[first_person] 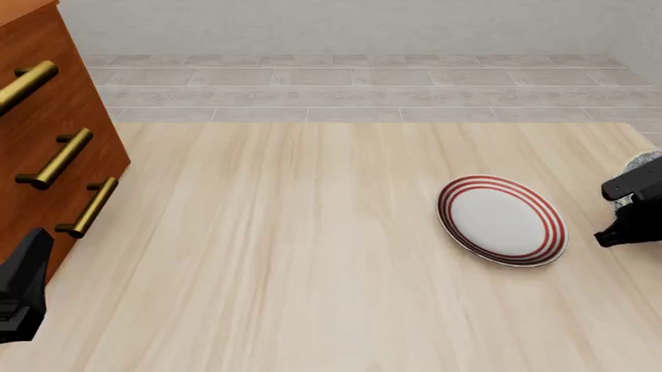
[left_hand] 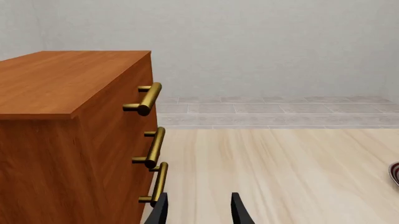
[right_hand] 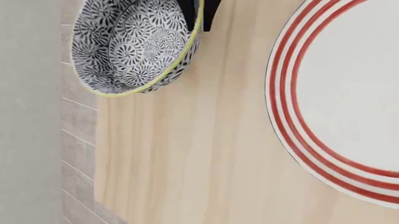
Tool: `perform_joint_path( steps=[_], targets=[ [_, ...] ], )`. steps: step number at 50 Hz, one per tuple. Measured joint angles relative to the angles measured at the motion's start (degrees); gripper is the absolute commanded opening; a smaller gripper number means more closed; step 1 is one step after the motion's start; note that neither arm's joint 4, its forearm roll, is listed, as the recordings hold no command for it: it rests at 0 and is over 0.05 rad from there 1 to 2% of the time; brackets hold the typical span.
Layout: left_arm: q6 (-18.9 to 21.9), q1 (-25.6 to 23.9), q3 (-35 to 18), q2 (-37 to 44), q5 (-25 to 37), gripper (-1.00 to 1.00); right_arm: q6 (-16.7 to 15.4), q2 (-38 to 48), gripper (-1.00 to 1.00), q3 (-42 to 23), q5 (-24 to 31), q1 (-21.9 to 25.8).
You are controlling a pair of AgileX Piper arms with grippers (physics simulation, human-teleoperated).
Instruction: Put the bowl on top of the cabinet.
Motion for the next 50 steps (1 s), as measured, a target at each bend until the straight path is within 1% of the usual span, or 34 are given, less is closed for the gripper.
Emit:
perform_joint_path(
  steps=[19, 30, 38, 50],
  targets=[
    [0.0, 0.0, 0.0, -0.1, 0.1, 1.00, -0.8, -1.8, -1.00, 0.6, 1.2, -0.1],
    [0.0, 0.0, 0.0, 0.0, 0.0, 1.00, -2.8, -6.1, -1.00, 1.1, 3.0, -0.1],
    [0.0, 0.0, -0.1, 0.2, -0.1, 1.00, -4.9, -10.7, -1.00, 1.8, 4.2, 1.8],
    [-0.1, 0.0, -0.2, 0.2, 0.1, 1.00, -7.6, -17.3, -1.00, 2.0, 7.4, 5.9]
  ],
)
